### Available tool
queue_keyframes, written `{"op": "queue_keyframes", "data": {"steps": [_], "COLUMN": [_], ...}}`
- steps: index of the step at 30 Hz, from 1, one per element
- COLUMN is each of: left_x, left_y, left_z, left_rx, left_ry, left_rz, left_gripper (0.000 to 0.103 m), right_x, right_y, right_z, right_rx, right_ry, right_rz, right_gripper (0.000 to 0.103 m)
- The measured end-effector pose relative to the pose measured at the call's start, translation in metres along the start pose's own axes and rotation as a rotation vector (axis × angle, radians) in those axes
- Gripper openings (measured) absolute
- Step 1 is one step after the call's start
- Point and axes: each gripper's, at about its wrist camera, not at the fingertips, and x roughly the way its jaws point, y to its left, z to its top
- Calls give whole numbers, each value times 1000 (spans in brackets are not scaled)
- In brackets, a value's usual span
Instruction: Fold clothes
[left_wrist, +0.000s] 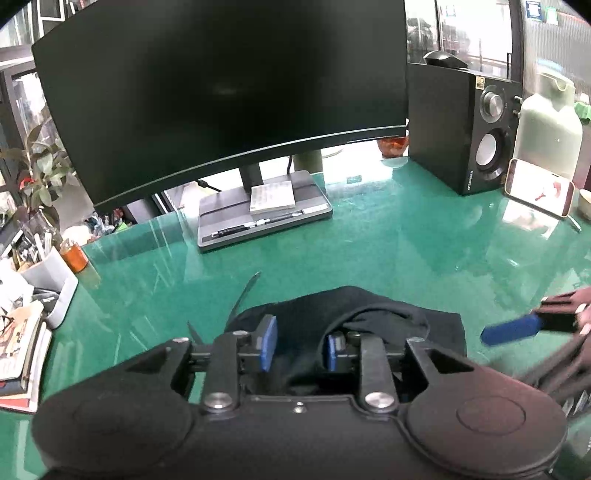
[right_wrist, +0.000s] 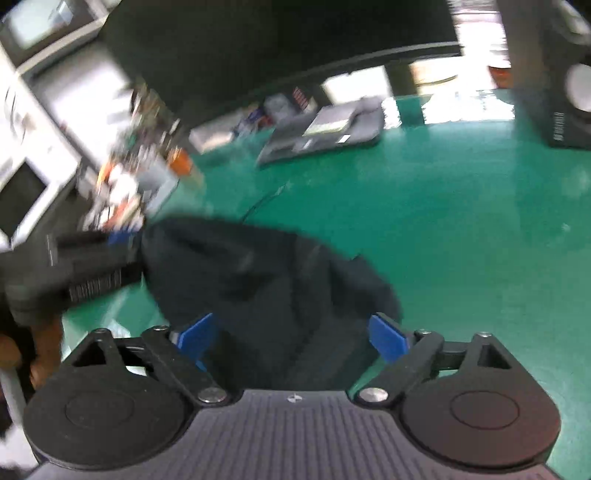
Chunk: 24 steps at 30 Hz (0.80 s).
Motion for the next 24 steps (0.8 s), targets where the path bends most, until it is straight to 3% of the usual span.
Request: {"op": "queue_keyframes", "data": {"steps": [6, 9, 11, 13, 14, 19, 24], "left_x": [-1, 3, 8, 8, 7, 6, 9], "left_y": [-1, -5, -10, -16, -18, -6, -6], "left_z": [-2, -5, -9, -12, -13, -10, -20], "left_rx": [7, 20, 54, 100, 116, 64, 47], "left_ry": [20, 41, 81, 78, 62, 61, 118], "left_rz": [-15, -22, -32, 9, 47, 103, 89], "left_gripper": [33, 46, 61, 78, 80, 90, 91], "right_x": [17, 14, 9, 9, 4, -17, -15], "right_y": [13, 4, -5, -21, -28, -51, -45], "right_z": [-10, -11, -11, -5, -6, -12, -20], "right_rx": [-47, 6, 55, 155, 201, 337, 322], "right_ry": [81, 60, 43, 0, -27, -129, -81], "right_rz": [-53, -138, -199, -282, -307, -345, -336], "right_gripper": [97, 97, 97, 97, 97, 97, 101]}}
